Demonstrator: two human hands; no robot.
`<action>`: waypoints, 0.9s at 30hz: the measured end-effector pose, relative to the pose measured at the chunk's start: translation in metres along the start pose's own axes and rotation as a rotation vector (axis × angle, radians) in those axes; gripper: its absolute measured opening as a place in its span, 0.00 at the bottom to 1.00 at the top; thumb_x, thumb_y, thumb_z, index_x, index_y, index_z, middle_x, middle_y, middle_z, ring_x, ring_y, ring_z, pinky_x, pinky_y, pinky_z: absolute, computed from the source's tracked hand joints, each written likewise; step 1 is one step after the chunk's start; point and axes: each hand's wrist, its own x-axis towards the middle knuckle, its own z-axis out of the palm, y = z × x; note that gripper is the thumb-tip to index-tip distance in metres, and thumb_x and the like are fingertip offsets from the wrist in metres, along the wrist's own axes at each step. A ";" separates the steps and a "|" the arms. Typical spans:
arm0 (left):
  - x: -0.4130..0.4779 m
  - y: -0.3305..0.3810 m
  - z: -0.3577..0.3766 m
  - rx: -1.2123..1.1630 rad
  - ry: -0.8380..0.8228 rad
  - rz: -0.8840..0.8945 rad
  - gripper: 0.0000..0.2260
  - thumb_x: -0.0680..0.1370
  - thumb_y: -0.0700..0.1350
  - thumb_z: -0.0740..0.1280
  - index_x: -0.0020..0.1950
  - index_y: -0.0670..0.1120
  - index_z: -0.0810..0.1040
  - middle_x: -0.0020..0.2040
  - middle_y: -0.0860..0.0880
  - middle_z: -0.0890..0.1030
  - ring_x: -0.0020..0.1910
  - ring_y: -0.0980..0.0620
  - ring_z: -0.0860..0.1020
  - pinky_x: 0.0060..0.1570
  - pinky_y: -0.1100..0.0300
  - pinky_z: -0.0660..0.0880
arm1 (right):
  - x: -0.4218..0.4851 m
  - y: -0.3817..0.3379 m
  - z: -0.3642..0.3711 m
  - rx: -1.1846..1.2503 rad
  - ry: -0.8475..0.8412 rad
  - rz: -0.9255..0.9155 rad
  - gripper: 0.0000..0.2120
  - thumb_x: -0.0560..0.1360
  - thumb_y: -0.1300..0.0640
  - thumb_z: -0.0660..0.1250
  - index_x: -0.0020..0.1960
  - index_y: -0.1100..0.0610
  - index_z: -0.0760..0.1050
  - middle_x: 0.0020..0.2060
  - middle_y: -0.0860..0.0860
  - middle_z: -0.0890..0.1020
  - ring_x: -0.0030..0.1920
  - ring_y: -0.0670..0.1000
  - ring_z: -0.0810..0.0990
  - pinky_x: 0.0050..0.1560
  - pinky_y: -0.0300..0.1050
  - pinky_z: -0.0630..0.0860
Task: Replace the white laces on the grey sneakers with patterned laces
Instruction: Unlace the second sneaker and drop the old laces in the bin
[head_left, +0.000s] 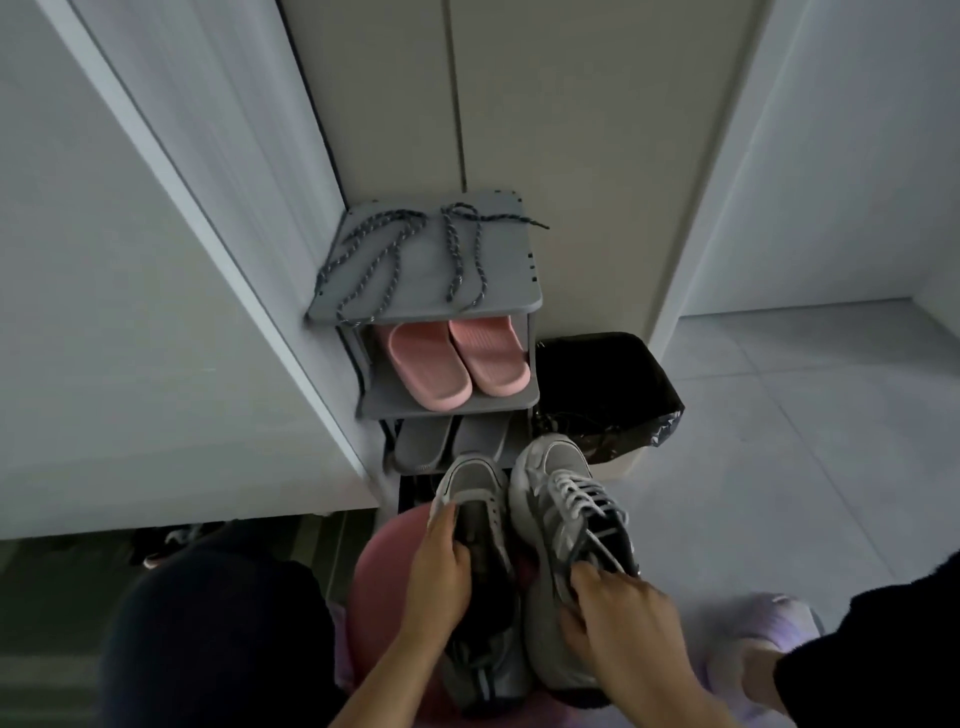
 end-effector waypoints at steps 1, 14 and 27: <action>-0.001 0.000 -0.002 -0.030 0.044 -0.008 0.23 0.79 0.34 0.55 0.74 0.46 0.62 0.47 0.55 0.78 0.35 0.62 0.73 0.35 0.77 0.69 | 0.001 -0.003 -0.003 0.044 0.022 -0.004 0.20 0.43 0.51 0.80 0.24 0.54 0.71 0.17 0.52 0.73 0.17 0.49 0.73 0.16 0.34 0.64; -0.005 -0.031 -0.046 -0.006 0.154 -0.076 0.22 0.78 0.42 0.62 0.72 0.42 0.64 0.70 0.44 0.69 0.69 0.46 0.68 0.66 0.57 0.64 | 0.015 -0.067 0.006 0.009 -0.150 -0.144 0.15 0.69 0.46 0.70 0.45 0.59 0.79 0.41 0.56 0.83 0.42 0.54 0.83 0.38 0.44 0.76; 0.000 0.015 0.007 0.575 0.255 0.606 0.06 0.59 0.46 0.72 0.30 0.52 0.75 0.38 0.53 0.73 0.41 0.53 0.64 0.37 0.64 0.73 | 0.071 -0.006 -0.002 0.653 -0.199 0.120 0.05 0.73 0.52 0.67 0.45 0.52 0.75 0.39 0.47 0.79 0.42 0.46 0.77 0.39 0.35 0.70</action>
